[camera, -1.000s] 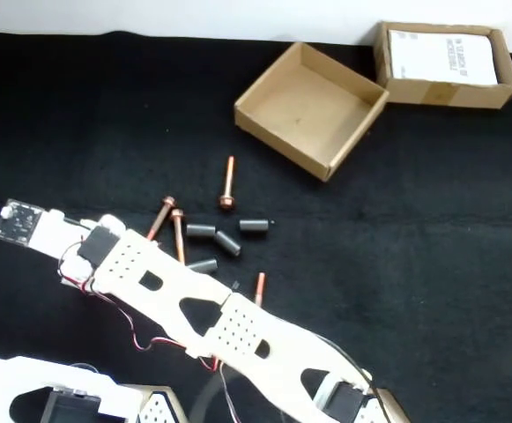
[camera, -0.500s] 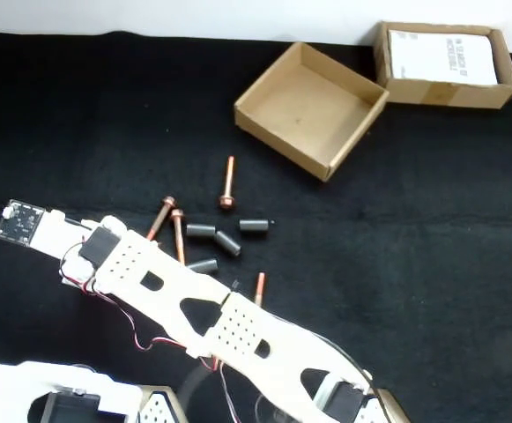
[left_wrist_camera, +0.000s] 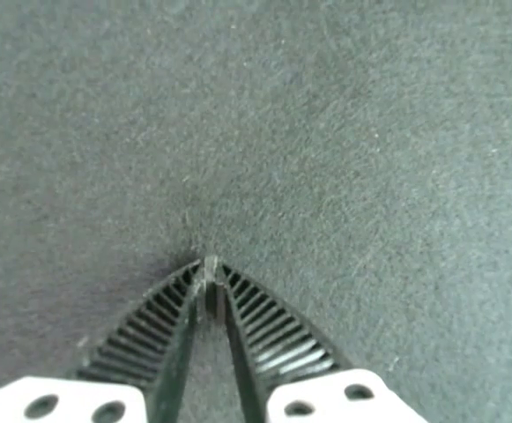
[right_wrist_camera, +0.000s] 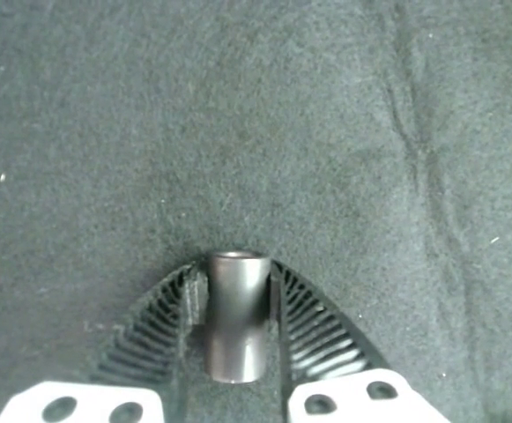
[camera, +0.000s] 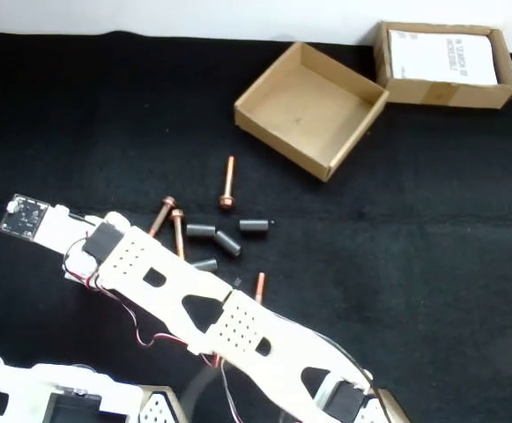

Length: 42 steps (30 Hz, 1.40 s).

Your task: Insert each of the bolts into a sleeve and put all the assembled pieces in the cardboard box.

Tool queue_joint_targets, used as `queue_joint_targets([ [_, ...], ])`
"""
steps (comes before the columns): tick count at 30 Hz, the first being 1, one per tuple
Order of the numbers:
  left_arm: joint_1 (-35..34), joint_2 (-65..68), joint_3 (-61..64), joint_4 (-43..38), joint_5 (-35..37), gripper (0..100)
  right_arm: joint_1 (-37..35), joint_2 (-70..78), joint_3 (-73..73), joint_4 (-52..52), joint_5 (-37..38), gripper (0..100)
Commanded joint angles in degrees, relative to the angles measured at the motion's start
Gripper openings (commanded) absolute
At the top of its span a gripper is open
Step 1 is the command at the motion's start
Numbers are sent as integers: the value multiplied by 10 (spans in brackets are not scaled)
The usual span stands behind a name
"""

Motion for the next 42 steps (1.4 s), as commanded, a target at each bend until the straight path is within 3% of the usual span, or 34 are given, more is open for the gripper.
queue_joint_targets([
  [1,26,-15,16,-8,-4,10,21,-19,-51,13,6,6],
  [16,40,-15,108,-192,-4,9,110,-22,-244,48,6,6],
  [21,40,-12,108,-195,-4,10,173,-98,-243,69,5,6],
  [28,52,-12,108,-193,-47,10,332,-215,-245,102,3,6],
  [38,53,-11,108,-193,-56,9,596,-384,-244,280,2,6],
  [42,63,-11,108,-196,-56,9,740,-446,-244,281,-69,6],
])
